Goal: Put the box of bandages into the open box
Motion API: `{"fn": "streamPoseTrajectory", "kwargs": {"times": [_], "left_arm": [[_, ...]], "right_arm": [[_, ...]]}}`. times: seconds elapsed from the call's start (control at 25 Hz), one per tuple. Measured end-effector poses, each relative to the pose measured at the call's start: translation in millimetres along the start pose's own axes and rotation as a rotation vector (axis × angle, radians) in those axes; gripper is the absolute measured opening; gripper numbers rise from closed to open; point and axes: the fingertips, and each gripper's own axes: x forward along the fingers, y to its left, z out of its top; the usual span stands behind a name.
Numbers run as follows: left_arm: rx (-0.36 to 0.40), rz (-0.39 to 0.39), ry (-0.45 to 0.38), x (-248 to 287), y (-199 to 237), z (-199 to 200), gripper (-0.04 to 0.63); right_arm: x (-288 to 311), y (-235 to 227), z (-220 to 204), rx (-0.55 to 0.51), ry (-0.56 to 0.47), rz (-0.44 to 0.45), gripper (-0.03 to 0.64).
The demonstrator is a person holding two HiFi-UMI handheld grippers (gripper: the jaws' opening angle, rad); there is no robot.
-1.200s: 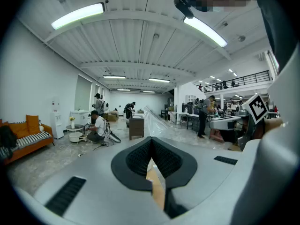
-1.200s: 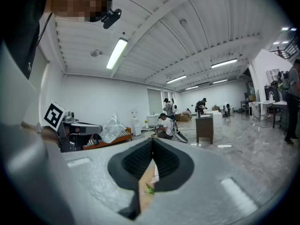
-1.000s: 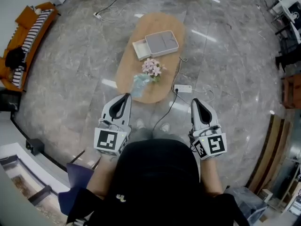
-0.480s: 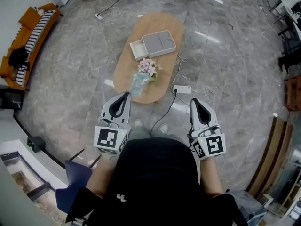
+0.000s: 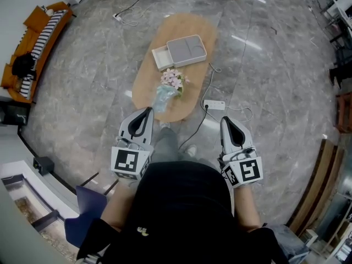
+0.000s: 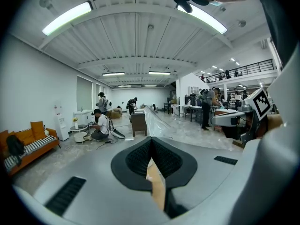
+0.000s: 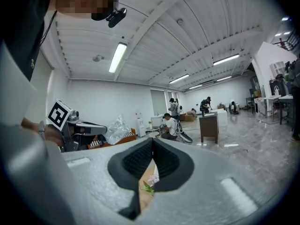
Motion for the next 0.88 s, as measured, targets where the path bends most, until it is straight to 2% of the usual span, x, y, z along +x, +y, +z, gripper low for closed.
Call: {"fn": "streamPoseTrajectory", "kwargs": {"times": [0.4,0.88], "left_arm": [[-0.004,-0.027,0.007,56.0,58.1,5.7,0.014],[-0.024,-0.056,0.007,106.5,174.7,4.9,0.014]], "right_arm": [[77.8,-11.9,18.0,-0.035,0.023,-0.008,-0.002],[209.0,8.4,33.7,-0.051,0.047,-0.026,-0.002]]}}
